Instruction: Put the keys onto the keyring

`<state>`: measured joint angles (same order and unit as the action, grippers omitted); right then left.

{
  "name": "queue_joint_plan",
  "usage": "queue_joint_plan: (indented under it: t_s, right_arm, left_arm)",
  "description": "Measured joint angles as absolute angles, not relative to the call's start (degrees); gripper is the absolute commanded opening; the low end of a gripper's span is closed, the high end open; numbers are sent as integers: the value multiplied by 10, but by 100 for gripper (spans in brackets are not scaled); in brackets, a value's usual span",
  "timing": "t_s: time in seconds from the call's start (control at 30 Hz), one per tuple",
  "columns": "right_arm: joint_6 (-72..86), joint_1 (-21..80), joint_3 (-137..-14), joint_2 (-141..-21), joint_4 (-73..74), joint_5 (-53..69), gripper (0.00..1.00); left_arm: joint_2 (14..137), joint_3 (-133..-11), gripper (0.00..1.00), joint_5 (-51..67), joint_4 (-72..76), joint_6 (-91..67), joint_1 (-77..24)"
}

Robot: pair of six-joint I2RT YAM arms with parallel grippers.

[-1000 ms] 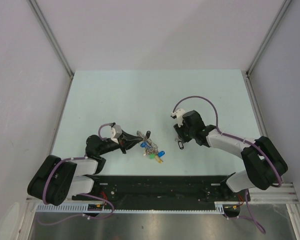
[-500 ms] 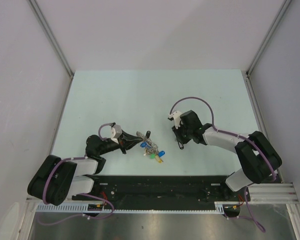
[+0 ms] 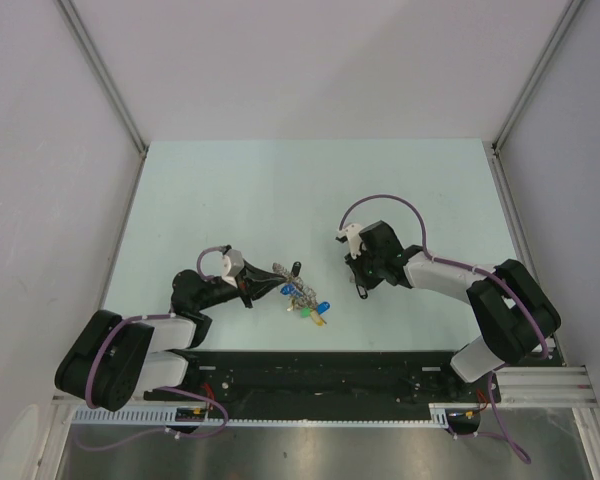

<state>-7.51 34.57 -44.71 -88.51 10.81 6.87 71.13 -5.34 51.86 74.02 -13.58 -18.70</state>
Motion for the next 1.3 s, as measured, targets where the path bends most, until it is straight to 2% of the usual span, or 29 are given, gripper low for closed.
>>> queue_joint_plan:
  t_s: [0.17,0.3,0.57,0.7,0.93,1.3]
  right_arm:
    - [-76,345,-447,-885,116,68,10]
    - [-76,345,-447,-885,117,68,0]
    - [-86,348,-447,-877,121,69,0]
    - [-114,359,-447,-826,127,76,0]
    - [-178,404,-491,-736,163,114,0]
    - [-262,511,-548,-731,196,142,0]
  left_arm:
    - [711,-53,0,519,740,-136,-187]
    - [711,-53,0,519,740,-136,-187]
    - [711,-54,0,528,740,-137,-187]
    - [712,-55,0,535,740,-145,-187]
    - [726,-70,0,562,740,-157,-190]
    - [733,-84,0,593,740,-166,-213]
